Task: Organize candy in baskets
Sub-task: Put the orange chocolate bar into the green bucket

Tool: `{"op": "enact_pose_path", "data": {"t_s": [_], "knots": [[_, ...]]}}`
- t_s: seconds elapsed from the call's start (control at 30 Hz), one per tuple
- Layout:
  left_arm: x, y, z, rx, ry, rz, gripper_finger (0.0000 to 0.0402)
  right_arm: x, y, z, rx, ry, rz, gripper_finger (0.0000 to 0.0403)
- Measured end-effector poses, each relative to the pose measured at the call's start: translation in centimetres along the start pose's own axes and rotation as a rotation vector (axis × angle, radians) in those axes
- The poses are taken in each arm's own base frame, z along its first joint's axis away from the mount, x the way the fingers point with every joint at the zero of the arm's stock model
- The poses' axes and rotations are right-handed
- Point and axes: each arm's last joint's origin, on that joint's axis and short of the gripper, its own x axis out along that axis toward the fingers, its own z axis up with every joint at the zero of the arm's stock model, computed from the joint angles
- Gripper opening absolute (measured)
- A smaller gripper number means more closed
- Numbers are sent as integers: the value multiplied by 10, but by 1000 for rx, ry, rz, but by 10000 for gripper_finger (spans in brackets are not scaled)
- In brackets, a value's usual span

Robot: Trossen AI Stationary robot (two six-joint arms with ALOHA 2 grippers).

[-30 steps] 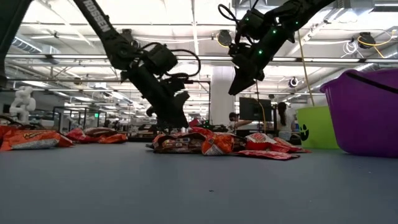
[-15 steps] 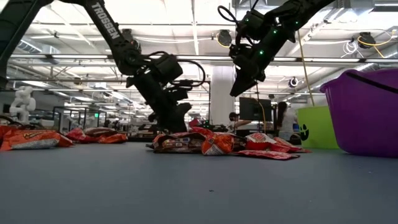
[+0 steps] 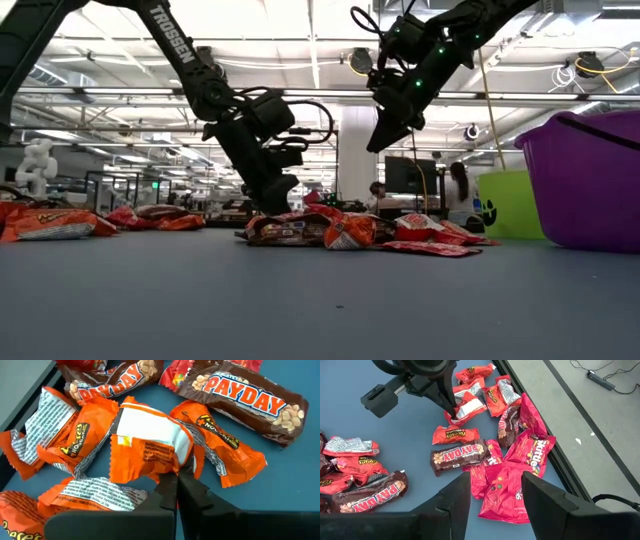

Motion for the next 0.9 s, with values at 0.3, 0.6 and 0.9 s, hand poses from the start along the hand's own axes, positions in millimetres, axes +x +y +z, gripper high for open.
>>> {"op": "enact_pose_path", "data": {"t_s": [0.3, 0.6, 0.9], "knots": [[-7, -17, 6, 106, -19, 36, 2, 0, 0, 0, 56, -1, 3, 164], [-40, -55, 28, 265, -154, 157, 1, 0, 3, 0, 24, -3, 10, 194], [-78, -82, 22, 275, -366, 229, 0, 4, 28, 4, -11, -148, 223, 217]]}}
